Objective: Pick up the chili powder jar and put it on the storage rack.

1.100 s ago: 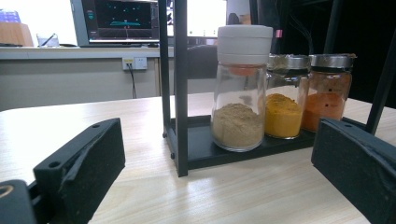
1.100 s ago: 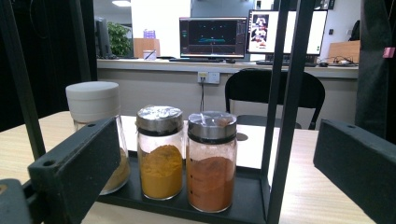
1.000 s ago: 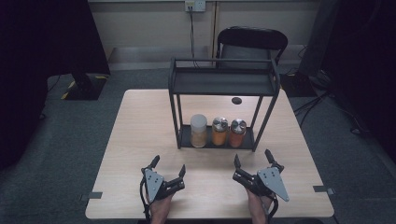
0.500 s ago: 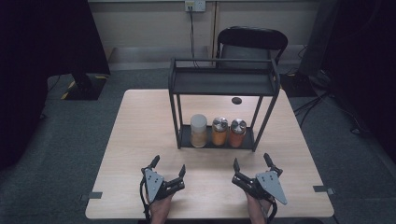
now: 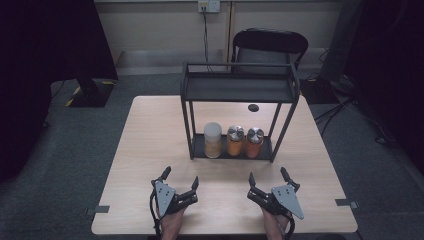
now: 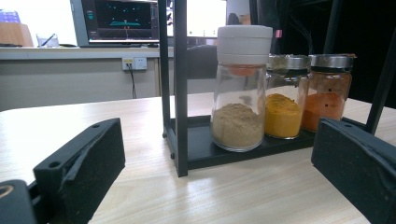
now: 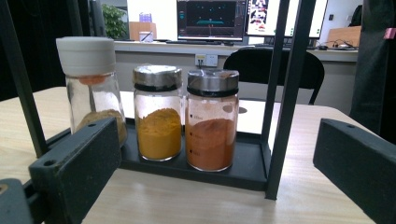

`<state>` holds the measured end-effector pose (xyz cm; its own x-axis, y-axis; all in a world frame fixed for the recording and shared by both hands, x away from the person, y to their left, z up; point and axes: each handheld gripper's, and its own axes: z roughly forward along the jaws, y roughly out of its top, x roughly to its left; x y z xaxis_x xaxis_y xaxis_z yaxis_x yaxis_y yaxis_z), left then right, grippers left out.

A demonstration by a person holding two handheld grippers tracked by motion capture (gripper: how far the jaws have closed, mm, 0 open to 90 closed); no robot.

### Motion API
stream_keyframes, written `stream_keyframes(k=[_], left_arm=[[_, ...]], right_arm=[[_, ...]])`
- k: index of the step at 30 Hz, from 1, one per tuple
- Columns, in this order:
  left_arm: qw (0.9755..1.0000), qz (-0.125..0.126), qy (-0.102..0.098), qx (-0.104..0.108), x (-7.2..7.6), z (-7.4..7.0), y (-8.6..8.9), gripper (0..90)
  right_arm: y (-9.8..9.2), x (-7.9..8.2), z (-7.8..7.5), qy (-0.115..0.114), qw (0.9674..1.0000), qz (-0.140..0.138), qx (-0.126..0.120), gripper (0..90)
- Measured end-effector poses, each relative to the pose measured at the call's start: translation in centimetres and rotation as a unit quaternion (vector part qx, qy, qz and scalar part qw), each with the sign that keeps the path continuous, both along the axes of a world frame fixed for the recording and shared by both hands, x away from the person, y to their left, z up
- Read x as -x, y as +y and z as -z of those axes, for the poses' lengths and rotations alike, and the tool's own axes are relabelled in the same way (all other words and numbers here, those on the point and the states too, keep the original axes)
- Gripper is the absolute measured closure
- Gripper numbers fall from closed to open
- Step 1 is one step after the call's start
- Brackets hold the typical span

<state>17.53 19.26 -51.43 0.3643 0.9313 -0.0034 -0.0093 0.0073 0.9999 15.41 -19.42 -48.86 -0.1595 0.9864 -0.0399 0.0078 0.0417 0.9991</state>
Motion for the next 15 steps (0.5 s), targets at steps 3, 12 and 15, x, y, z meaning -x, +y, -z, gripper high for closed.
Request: stream_keyframes(k=[3,12,15], left_arm=[[1.0000,0.000,0.000,0.000,0.00,0.01,0.00,2.2],[1.0000,0.000,0.000,0.000,0.01,0.02,0.00,2.2],[1.0000,0.000,0.000,0.000,0.01,0.02,0.00,2.1]], right_arm=[[-0.02,-0.06,0.21,0.004,1.0000,-0.001,-0.001,0.1],[0.00,-0.22,0.74,0.016,0.9999,0.003,-0.003,0.2],[0.08,-0.28,0.81,0.019,0.9998,0.005,-0.002,0.2]])
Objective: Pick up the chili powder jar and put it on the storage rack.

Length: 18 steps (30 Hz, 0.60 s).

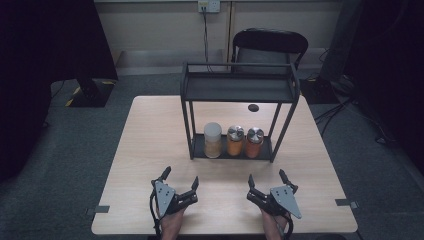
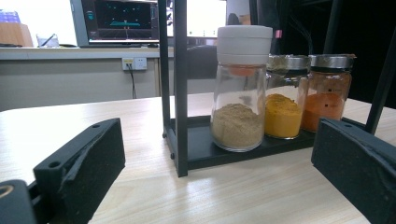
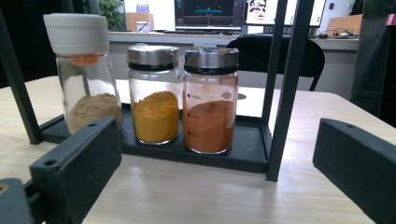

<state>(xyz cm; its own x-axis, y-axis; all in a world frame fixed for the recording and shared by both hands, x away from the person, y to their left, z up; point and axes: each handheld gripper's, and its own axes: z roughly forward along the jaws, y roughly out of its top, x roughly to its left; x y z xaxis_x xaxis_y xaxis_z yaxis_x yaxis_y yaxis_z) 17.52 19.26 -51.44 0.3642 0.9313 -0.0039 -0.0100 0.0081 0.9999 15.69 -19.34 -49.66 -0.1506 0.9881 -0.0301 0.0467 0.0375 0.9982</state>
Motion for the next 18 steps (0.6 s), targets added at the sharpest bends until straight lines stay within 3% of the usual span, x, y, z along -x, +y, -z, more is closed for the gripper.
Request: stream_keyframes(k=[18], left_arm=[[1.0000,0.000,0.000,0.001,0.01,0.03,0.00,2.1]], right_arm=[[0.06,-0.05,0.16,0.009,0.9999,-0.002,0.008,0.3]])
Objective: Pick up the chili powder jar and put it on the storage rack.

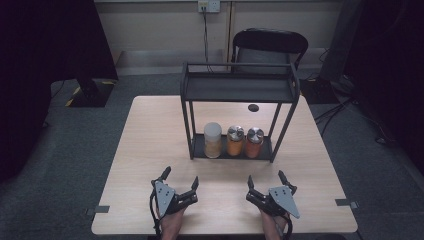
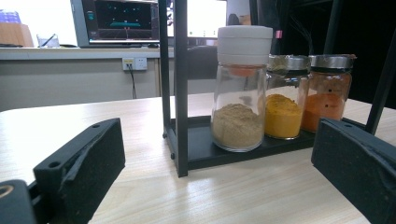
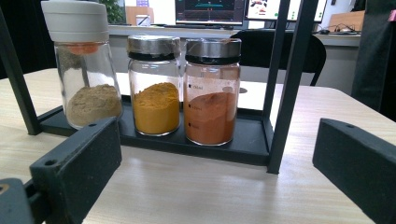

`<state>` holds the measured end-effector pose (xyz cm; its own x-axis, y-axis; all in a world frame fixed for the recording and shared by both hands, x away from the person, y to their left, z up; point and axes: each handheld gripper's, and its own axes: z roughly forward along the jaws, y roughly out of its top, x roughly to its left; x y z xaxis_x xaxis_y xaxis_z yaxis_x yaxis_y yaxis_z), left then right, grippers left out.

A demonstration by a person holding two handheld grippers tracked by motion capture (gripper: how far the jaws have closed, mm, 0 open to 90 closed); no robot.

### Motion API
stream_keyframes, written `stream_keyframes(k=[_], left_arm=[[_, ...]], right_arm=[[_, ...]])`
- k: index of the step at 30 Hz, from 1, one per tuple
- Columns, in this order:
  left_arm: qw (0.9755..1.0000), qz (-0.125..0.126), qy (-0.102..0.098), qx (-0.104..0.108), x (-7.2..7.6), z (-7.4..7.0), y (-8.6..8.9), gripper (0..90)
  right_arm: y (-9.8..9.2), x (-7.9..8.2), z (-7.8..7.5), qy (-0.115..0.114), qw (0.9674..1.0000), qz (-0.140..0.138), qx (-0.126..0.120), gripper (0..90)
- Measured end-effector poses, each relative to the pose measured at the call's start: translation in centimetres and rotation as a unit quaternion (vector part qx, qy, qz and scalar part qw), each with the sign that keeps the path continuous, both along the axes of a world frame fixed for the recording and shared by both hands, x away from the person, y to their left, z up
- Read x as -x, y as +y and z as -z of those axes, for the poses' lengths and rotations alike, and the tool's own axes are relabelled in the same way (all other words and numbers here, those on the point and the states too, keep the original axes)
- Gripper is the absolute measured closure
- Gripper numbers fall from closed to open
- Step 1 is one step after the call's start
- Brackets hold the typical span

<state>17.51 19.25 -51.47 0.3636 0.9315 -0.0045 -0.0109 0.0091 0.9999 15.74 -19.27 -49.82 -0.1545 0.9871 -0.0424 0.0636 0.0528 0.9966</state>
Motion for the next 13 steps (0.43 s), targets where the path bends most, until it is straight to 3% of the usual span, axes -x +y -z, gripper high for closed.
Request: stream_keyframes(k=[13], left_arm=[[1.0000,0.000,0.001,0.000,-0.01,-0.02,-0.01,2.2]], right_arm=[[-0.11,0.01,0.06,0.000,0.9999,0.003,-0.010,0.3]])
